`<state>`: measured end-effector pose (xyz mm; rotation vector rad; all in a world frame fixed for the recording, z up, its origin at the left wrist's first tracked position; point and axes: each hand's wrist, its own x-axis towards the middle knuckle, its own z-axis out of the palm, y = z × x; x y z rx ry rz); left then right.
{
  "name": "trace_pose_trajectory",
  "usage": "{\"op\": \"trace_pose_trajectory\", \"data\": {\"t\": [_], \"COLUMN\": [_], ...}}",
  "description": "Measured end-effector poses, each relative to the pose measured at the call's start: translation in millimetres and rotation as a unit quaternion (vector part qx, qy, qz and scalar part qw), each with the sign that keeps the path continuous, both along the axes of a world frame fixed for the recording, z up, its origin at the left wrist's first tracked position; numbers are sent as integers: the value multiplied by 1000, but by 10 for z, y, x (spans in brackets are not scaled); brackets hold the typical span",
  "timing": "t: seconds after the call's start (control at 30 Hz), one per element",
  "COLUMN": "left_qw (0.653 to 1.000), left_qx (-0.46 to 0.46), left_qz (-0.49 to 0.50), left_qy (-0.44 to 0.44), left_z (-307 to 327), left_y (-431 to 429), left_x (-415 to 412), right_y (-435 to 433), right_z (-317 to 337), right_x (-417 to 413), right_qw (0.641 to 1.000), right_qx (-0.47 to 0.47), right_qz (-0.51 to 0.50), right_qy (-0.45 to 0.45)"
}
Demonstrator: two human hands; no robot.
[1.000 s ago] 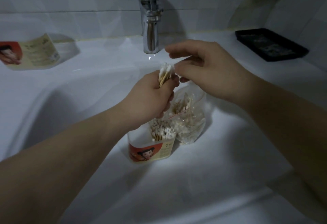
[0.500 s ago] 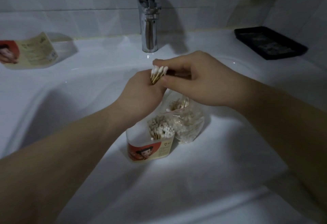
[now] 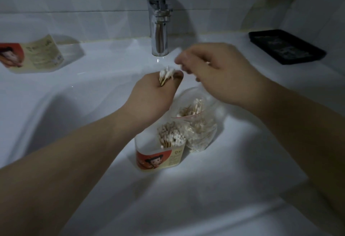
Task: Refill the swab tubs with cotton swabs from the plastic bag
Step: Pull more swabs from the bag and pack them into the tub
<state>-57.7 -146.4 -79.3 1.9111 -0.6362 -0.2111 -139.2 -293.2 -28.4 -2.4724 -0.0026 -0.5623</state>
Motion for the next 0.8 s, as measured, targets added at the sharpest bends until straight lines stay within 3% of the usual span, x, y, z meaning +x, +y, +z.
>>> {"op": "trace_pose_trajectory", "data": {"t": [0.1,0.2,0.37,0.43,0.53,0.8], "left_qw": [1000,999,998,997,998,999], "left_qx": [7,17,-12,-23,-12,26], "left_qz": [21,30,45,40,26,-4], "left_qy": [4,0,49,65,62,30], "left_z": [-1,-15,16,23,19,28], "left_y": [0,6,3,-1,-3,1], "left_x": [-4,-9,-17,-36,-61,-116], "right_y": [-39,-80,3,40,81,101], "right_z": [98,72,-23,-67,-116,-162], "right_x": [-58,-86,-77,-70,-57,-20], "right_qw": [996,978,934,914,901,898], "right_qx": [67,-49,-185,-236,-239,-275], "right_qz": [-10,15,59,76,86,89], "right_qy": [64,202,301,322,350,332]}}
